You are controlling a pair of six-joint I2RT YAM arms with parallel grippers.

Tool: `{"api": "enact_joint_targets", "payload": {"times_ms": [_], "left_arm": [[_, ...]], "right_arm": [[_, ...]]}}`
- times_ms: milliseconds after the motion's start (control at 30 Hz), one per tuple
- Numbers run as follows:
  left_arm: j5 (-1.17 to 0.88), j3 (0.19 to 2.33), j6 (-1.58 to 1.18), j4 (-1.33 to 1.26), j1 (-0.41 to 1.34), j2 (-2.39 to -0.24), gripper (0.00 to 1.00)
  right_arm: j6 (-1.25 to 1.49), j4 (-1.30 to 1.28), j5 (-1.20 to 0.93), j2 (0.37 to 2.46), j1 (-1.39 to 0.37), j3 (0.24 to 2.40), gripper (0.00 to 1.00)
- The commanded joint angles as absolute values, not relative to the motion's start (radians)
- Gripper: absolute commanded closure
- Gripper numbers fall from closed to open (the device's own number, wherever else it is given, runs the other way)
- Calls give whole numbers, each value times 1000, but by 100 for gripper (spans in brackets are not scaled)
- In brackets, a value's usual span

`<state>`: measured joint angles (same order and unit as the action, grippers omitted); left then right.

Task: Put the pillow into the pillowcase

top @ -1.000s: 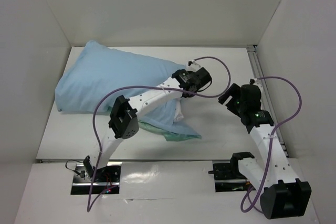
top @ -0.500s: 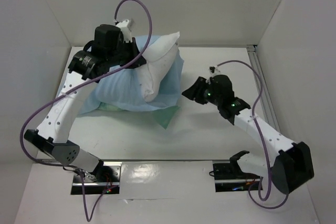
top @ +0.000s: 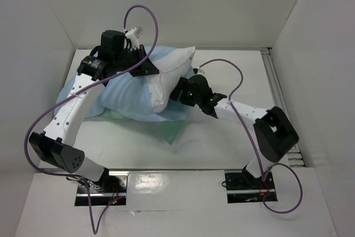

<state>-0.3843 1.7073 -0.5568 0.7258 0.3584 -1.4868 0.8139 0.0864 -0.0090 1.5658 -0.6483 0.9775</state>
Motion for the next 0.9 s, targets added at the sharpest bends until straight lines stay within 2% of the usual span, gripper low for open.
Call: {"api": "enact_joint_targets", "payload": {"times_ms": [0,167,267,400,467,500,533,600,633,667,700,867], "left_arm": [[-523,1709,-620,549,344,-1433,100],[-598,1698,-655,512,321,-1433,100],[-627,1687,-666,503,321,-1433,100],[-638,1664,-675,492,321,-1422,100],[-661,1655,-687,482,311,-1401,100],[-661,1655,-687,482,296,-1401,100],[-675,1645,-696,482,281,-1390,100],[-687,1644,-696,482,262,-1378,100],[-687,1631,-696,482,244,-1365,100],[-687,1631,-696,482,235,-1365,100],[-698,1608,-696,482,235,-1355,100],[-689,1546,-678,482,172,-1345,100]], "right_arm": [[864,60,205,1656,-678,1084,26],[904,167,210,1744,-692,1084,26],[891,167,210,1792,-692,1135,18],[934,-7,319,1972,-692,1338,16],[953,-110,415,2049,-692,1425,20],[963,-145,442,2080,-681,1454,27],[974,-197,460,2113,-672,1471,45],[974,-198,460,2102,-634,1445,75],[974,-160,460,2054,-620,1378,83],[974,-141,460,2024,-603,1344,97],[960,-127,451,1993,-577,1313,100],[885,-103,387,1786,-496,1183,100]]}}
